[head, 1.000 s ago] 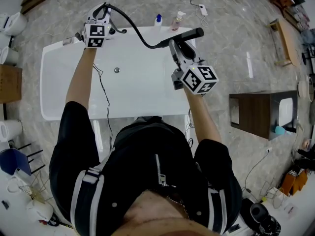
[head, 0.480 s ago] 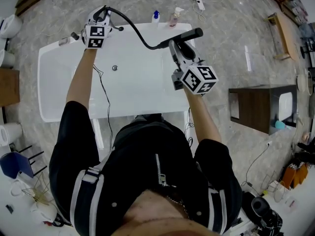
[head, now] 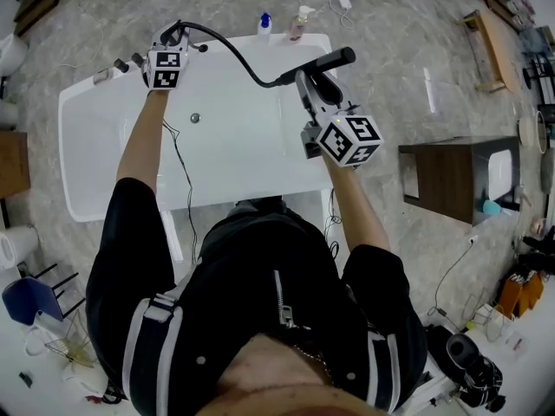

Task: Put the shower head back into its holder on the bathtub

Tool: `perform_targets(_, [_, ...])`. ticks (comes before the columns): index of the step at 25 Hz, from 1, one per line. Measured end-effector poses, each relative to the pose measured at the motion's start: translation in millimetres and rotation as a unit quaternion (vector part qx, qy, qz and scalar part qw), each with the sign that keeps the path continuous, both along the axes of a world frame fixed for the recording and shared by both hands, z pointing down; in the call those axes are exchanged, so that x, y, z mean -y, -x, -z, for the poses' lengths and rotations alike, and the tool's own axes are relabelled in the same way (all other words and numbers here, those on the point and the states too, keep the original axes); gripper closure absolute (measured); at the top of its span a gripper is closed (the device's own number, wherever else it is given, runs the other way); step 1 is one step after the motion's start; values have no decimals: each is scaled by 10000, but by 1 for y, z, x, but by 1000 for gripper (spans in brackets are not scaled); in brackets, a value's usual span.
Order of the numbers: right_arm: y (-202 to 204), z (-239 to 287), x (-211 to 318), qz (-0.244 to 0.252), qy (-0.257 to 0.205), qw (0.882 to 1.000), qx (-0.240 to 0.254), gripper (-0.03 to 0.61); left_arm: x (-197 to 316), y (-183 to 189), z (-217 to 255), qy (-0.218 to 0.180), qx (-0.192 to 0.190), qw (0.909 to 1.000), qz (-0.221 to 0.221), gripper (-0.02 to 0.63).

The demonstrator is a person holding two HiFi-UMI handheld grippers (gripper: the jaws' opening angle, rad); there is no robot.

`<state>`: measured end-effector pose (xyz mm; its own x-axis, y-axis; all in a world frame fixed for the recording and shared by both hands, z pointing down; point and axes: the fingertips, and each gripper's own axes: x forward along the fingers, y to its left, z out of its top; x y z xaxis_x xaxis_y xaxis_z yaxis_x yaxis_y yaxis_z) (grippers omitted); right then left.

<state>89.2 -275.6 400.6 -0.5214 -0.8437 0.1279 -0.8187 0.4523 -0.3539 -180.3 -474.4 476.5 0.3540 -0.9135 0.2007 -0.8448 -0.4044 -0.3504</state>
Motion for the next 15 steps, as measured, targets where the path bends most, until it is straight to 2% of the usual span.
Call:
perform_targets(7, [0,1,0,-62,-14,10000,-77,451,0,-4,-46,466,-158,9988,83,537])
perform_targets(15, [-6,0,-4,-148,-36,9998,-157,451,0,-8,-81,746,-177,9970,41,537])
